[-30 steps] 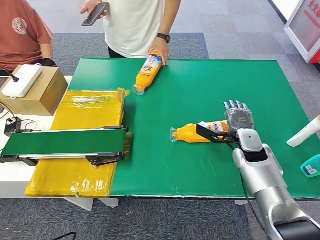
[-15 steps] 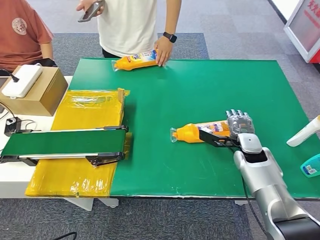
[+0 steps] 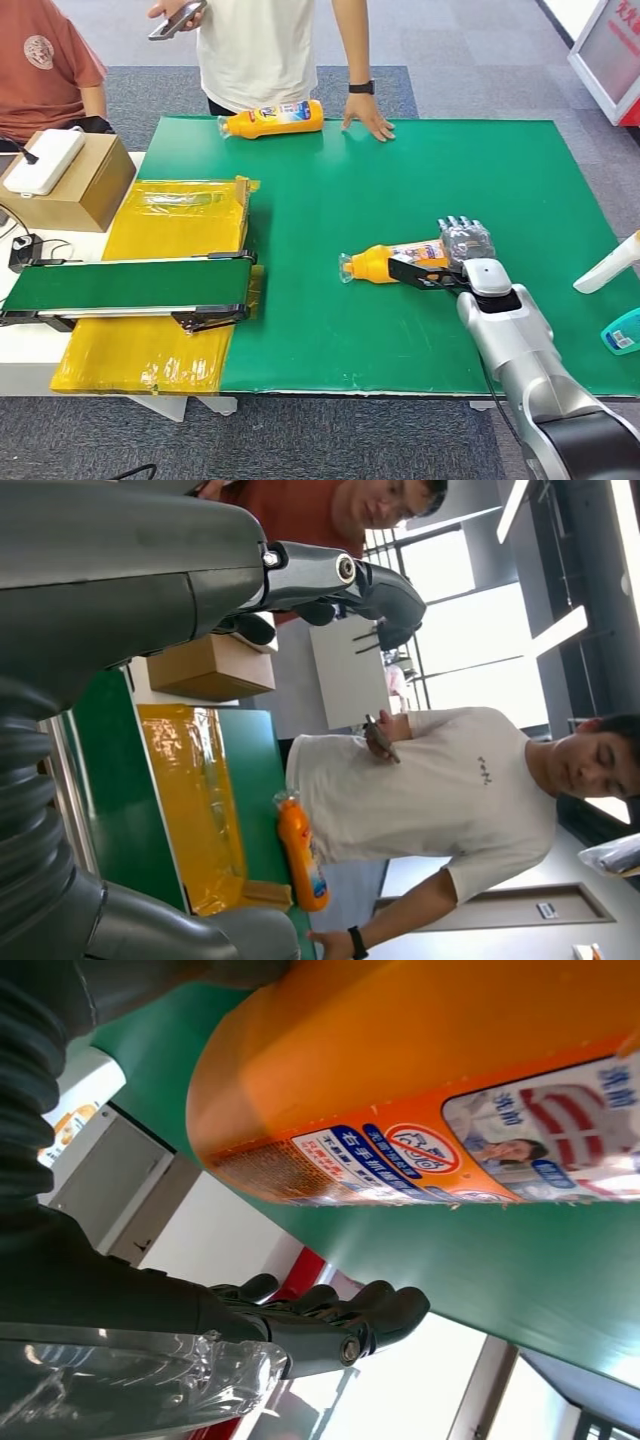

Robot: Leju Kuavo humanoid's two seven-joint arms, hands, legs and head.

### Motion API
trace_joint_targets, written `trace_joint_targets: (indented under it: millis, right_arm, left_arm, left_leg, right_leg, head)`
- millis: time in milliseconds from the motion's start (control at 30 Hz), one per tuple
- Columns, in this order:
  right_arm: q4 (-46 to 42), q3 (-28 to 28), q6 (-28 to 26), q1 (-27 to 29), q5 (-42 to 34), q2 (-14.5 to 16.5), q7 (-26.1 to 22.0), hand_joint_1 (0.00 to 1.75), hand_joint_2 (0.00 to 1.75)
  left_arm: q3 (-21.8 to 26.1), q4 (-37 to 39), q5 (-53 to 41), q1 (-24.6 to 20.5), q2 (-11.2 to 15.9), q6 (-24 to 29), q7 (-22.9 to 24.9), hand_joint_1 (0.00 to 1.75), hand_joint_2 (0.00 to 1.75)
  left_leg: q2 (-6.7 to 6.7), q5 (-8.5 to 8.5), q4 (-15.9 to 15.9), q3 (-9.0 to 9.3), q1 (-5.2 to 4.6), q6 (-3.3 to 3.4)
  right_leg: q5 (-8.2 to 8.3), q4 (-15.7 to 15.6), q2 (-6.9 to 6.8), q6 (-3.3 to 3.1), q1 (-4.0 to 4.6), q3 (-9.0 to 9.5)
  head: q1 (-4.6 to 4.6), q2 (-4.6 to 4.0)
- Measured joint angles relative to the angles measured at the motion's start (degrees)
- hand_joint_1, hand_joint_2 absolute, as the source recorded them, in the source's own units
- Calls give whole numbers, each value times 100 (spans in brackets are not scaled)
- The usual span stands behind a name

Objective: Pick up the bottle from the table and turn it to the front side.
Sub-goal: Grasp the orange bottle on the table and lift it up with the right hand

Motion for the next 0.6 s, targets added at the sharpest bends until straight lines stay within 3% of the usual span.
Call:
trace_joint_targets:
  millis: [600]
  right_arm:
    - [674, 59, -96, -304, 71, 66, 60, 0, 175]
  left_arm:
    - [-114, 0, -19, 0, 39, 9, -54, 0, 175]
  left_leg:
    - [0, 0, 0, 0, 0, 0]
  right_leg:
    - [0, 0, 0, 0, 0, 0]
  head:
    - [1, 0]
